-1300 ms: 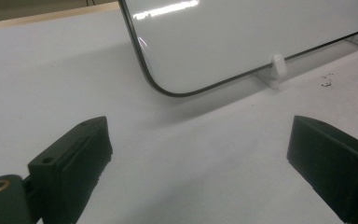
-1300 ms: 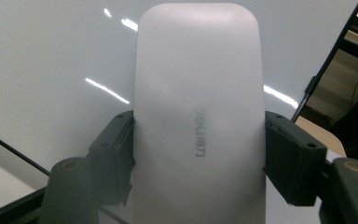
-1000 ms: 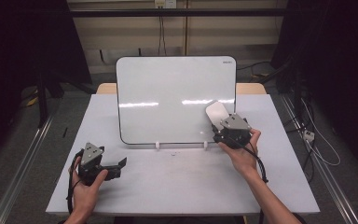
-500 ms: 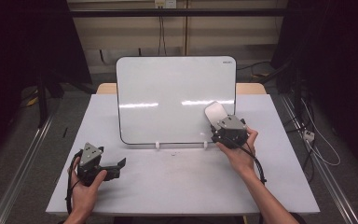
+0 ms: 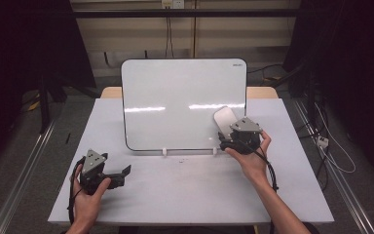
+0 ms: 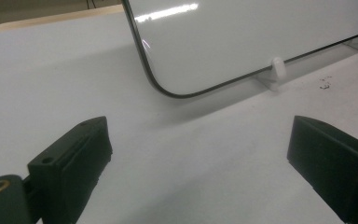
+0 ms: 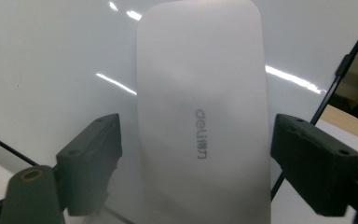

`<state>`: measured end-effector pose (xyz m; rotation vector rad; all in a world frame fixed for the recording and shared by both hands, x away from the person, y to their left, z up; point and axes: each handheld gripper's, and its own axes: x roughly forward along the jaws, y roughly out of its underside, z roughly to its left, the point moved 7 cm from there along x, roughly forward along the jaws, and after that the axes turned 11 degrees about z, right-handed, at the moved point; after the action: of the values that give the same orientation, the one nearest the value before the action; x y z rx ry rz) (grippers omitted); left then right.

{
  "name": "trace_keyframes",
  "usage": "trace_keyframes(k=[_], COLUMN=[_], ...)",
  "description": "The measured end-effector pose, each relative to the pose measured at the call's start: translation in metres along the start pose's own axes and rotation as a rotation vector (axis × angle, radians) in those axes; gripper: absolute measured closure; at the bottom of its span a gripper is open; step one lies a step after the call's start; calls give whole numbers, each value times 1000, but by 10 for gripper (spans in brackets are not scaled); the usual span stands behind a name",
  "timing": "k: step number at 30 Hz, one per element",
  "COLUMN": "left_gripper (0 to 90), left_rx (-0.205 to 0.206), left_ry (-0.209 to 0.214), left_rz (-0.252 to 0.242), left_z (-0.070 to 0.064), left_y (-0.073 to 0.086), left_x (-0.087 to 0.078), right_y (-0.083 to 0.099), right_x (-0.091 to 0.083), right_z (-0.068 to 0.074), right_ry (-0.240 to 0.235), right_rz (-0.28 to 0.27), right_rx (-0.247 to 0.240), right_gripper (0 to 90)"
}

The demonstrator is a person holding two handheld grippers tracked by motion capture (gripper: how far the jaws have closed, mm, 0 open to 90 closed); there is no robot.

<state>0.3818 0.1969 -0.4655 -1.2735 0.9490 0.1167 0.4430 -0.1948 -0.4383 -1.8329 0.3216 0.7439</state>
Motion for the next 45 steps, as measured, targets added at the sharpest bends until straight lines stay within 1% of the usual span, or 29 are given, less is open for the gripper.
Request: trace_keyframes(k=[1, 2, 3, 4, 6, 10, 12, 14, 16, 19, 21, 23, 27, 30, 32, 34, 40, 45], left_gripper=[59, 58, 58, 58, 58, 57, 57, 57, 57, 58, 57, 57, 57, 57, 57, 58, 59, 59], left_rx=[1, 1, 0, 1, 1, 4, 6, 4, 3, 0, -2, -1, 5, 7, 6, 3, -12, -9], left_ry=[-2, -1, 0, 1, 2, 1, -1, 1, 4, 4, 5, 5, 7, 5, 4, 5, 1, 1], left_rz=[3, 1, 1, 2, 1, 5, 4, 4, 3, 0, -5, -4, -5, -6, -5, -8, -9, -14], left_z=[0, 0, 0, 0, -1, -1, -1, -1, -1, -1, -1, -1, -2, -3, -3, -3, 0, -1], left_y=[0, 0, 0, 0, 0, 0, -1, -1, -1, -1, -2, -2, -3, -4, -4, -4, -4, -4], left_x=[0, 0, 0, 0, 1, 2, 1, 1, 2, 1, 1, 2, 2, 2, 2, 2, 2, 1], right_y=[0, 0, 0, 0, 1, 3, 3, 3, 4, 7, 9, 11, 15, 20, 23, 26, 38, 49], right_x=[-1, -2, -3, -4, -5, -6, -8, -11, -13, -15, -16, -18, -22, -24, -26, -29, -38, -45], right_z=[0, -1, -3, -5, -6, -7, -7, -6, -6, -8, -9, -9, -10, -12, -13, -15, -19, -25], right_ry=[-13, -16, -7, -12, -43, -85, -86, -104, -109, -122, -122, -131, -125, -113, -128, -110, -96, -82], right_rz=[0, -3, -6, -8, -10, -4, -10, -16, -22, -16, -16, -20, -22, -1, -7, -13, -24, -26], right_rx=[16, 29, 32, 37, 60, 87, 84, 88, 85, 97, 93, 96, 99, 109, 128, 126, 133, 149], right_gripper=[135, 134, 131, 123, 106, 86, 83, 76, 72, 61, 61, 61, 65, 67, 67, 69, 75, 83])
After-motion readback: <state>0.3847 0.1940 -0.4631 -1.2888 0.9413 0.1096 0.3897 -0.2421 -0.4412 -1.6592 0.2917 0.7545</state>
